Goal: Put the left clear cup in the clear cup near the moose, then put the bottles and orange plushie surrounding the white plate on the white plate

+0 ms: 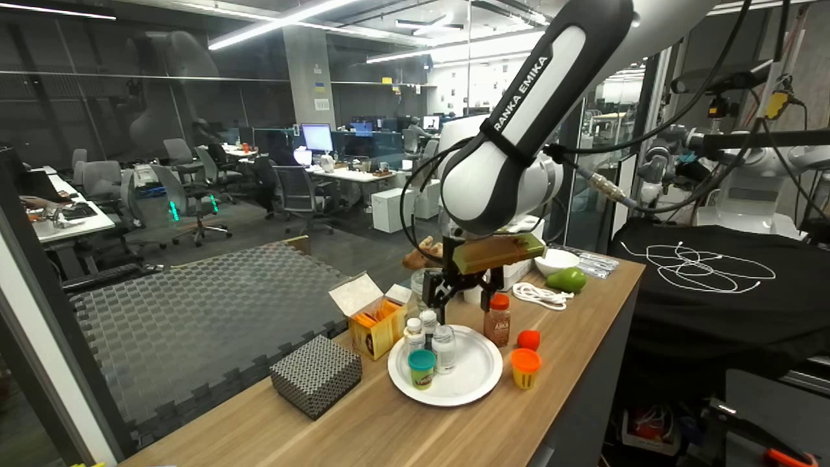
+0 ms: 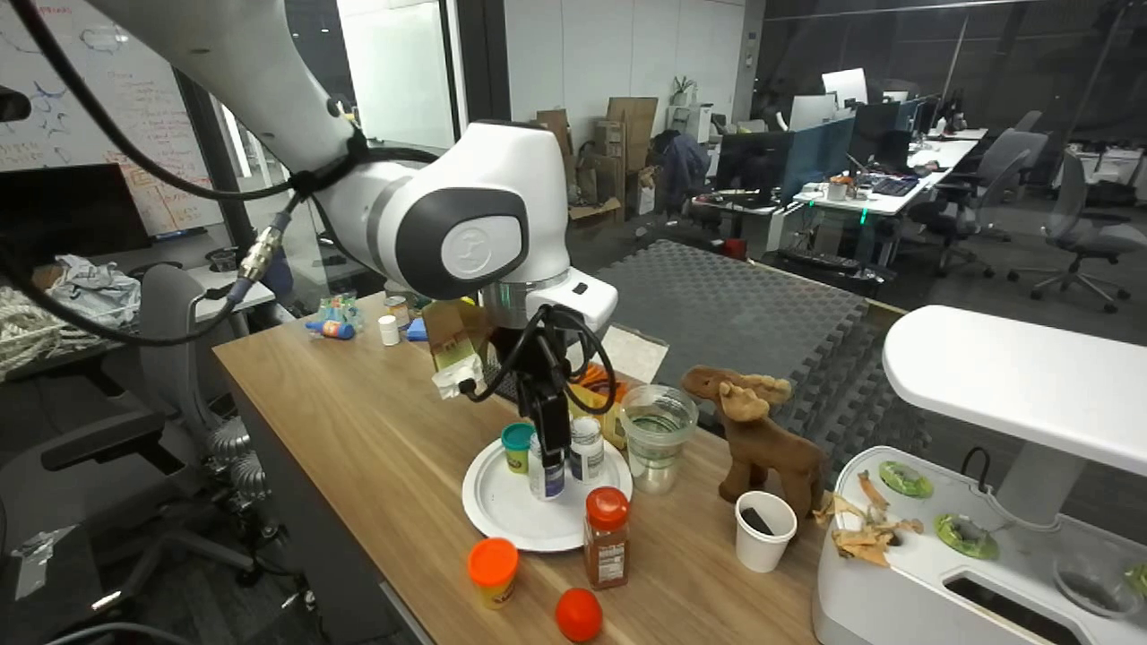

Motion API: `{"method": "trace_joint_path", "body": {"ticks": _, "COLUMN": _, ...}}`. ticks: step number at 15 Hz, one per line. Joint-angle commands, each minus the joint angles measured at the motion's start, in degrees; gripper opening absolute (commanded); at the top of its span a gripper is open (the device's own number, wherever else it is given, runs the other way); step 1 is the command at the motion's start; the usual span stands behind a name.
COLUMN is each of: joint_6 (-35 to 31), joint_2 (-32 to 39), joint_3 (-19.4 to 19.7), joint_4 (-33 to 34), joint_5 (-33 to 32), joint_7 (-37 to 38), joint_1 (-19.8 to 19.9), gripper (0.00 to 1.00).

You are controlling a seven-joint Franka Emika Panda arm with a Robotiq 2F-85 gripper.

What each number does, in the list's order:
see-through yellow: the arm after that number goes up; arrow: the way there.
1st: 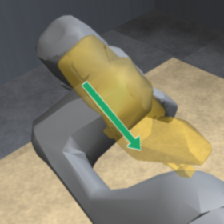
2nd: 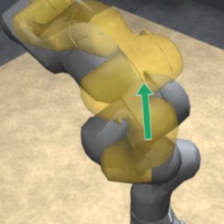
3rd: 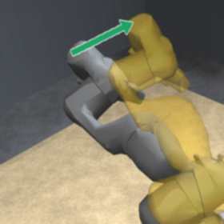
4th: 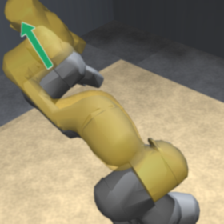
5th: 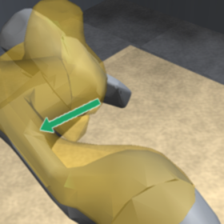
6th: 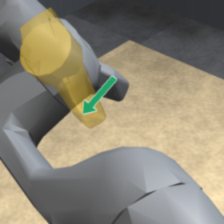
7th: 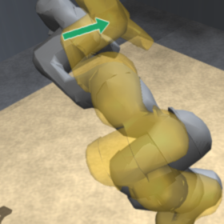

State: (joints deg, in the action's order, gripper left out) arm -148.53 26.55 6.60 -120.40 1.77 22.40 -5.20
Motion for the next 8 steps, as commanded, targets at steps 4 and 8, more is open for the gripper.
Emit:
{"method": "trace_joint_path", "body": {"ticks": 4, "joint_6": -1.3, "joint_2": -4.6, "joint_3": 4.6, "joint_4": -5.1, "joint_5": -4.7, "joint_7": -0.2, "joint_1": 2.0, "gripper": 1.00}}
{"method": "trace_joint_path", "body": {"ticks": 8, "joint_6": -0.3, "joint_2": -3.3, "joint_3": 6.4, "joint_4": -3.4, "joint_5": -5.7, "joint_7": -0.3, "joint_1": 3.6, "gripper": 1.00}}
